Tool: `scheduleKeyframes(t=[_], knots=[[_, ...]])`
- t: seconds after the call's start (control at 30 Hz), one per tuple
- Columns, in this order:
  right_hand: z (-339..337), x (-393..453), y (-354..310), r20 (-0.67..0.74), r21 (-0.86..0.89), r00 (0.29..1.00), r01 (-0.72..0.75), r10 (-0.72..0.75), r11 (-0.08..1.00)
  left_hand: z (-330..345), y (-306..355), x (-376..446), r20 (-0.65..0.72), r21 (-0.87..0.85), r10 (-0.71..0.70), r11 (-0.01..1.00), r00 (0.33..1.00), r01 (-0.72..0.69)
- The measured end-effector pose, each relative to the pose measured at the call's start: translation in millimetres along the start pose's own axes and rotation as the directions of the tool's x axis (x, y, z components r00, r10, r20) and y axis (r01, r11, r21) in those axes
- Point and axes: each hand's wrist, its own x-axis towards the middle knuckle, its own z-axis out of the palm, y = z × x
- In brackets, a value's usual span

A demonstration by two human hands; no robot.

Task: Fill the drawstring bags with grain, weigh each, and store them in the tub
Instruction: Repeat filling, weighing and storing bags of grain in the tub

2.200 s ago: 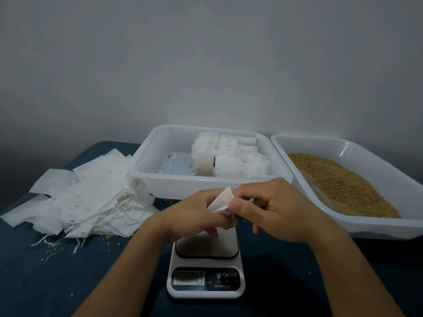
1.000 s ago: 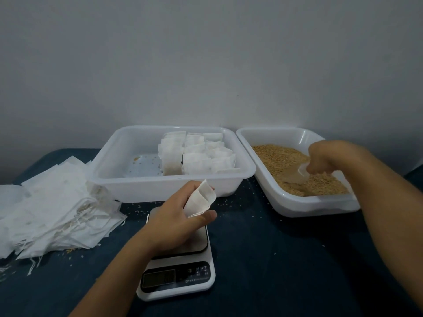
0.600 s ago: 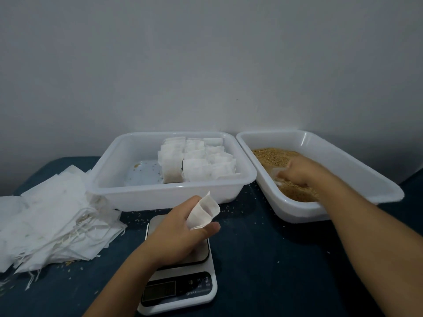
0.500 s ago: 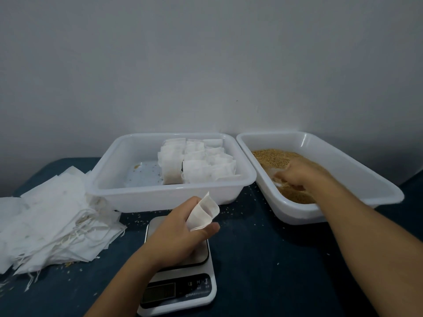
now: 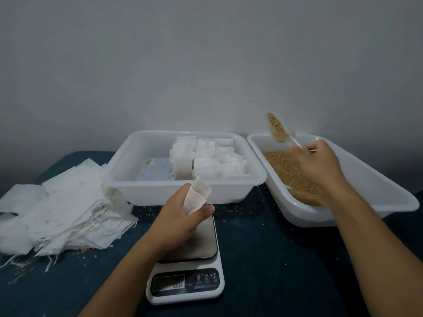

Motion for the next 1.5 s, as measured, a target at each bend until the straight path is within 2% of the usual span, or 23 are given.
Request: scheduleKeyframes(t=[0.1,0.2,0.33,0.5,0.63,0.9,1.07,1.5], knots=[[-5,-19,-14,0.065,0.14,0.995,0.07,-0.08,0.988,-7,-2,1,-0.032,0.024,-0.021,0.999,0.999,0.021],[-13,-38,-26,0.263,0.19,0.954,0.095,-0.144,0.977,-14,-5,2,-0.051,0.057,-0.044,0.997,0.998,0.047],[-21,-52,-36,0.492,0.13,0.836,0.204,-0.241,0.97,-24,-9,4,-0.071,0.078,-0.059,0.995,0.996,0.065],[-35,-59,-56,0.611,0.03,0.737,0.344,-0.29,0.938,-30,-14,6,-0.042,0.023,-0.107,0.994,0.993,0.108],[-40,-61,-73,0.646,-0.032,0.712,0.386,-0.276,0.922,-31,-14,5,-0.017,0.037,-0.101,0.994,0.995,0.102],[-43,-59,-103,0.72,-0.148,0.65,0.489,-0.245,0.86,-27,-14,6,0.064,0.208,-0.048,0.977,0.997,0.034],[-47,-57,-126,0.737,-0.216,0.629,0.566,-0.247,0.796,-24,-12,4,0.107,0.203,-0.009,0.979,0.994,-0.013],[-54,-60,-163,0.797,-0.228,0.573,0.58,-0.192,0.782,-20,-7,1,0.145,0.15,0.027,0.988,0.989,-0.049]])
